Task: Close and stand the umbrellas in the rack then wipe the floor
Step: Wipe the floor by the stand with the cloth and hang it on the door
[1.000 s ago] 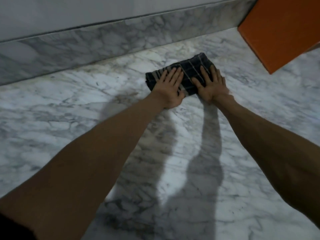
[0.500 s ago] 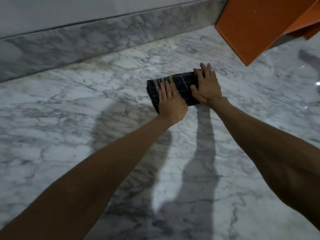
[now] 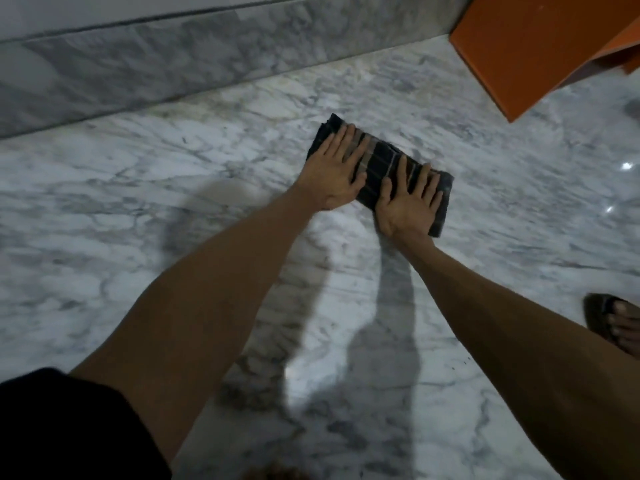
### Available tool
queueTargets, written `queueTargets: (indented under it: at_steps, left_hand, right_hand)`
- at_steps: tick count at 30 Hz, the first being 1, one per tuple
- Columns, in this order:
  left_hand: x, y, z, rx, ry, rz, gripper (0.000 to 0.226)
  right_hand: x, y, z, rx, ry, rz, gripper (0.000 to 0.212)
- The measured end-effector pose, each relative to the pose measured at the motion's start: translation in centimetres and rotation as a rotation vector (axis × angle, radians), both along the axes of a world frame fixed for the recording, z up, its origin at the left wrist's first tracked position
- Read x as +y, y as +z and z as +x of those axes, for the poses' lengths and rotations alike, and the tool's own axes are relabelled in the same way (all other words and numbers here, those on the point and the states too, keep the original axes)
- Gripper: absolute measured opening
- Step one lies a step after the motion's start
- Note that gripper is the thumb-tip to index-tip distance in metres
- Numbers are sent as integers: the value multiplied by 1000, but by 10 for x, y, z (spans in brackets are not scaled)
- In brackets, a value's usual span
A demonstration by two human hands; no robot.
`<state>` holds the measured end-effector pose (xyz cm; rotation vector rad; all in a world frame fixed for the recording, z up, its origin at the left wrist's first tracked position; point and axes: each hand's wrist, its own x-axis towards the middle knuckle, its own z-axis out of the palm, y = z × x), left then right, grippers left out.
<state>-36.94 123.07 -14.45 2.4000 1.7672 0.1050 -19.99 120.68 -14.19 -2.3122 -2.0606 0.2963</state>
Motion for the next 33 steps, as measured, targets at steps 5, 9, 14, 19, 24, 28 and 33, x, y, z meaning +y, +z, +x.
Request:
queueTargets:
  at_steps: [5, 9, 14, 19, 24, 28, 33]
  left_hand:
    - [-28, 1, -50, 43, -138, 79, 67]
    - [-59, -3, -97, 51, -182, 100, 68]
    - [-97, 1, -158, 36, -204, 135, 70]
    - [-137, -7, -235, 42, -206, 201, 63]
    - [-183, -9, -309, 29, -109, 200, 66]
    - [-214, -10, -349, 50, -60, 179, 66]
    - [-235, -11, -372, 82, 17, 148, 66]
  right_hand:
    - [-40, 24, -16, -259, 119, 66, 74]
    - [-89, 6, -61, -34, 172, 62, 73]
    - [-136, 0, -128, 29, 111, 22, 64]
    - [-179, 0, -204, 57, 117, 12, 64]
    - [-210, 2, -275, 60, 179, -10, 64]
    - [-234, 1, -313, 48, 213, -15, 64]
    - [-243, 3, -334, 28, 274, 3, 65]
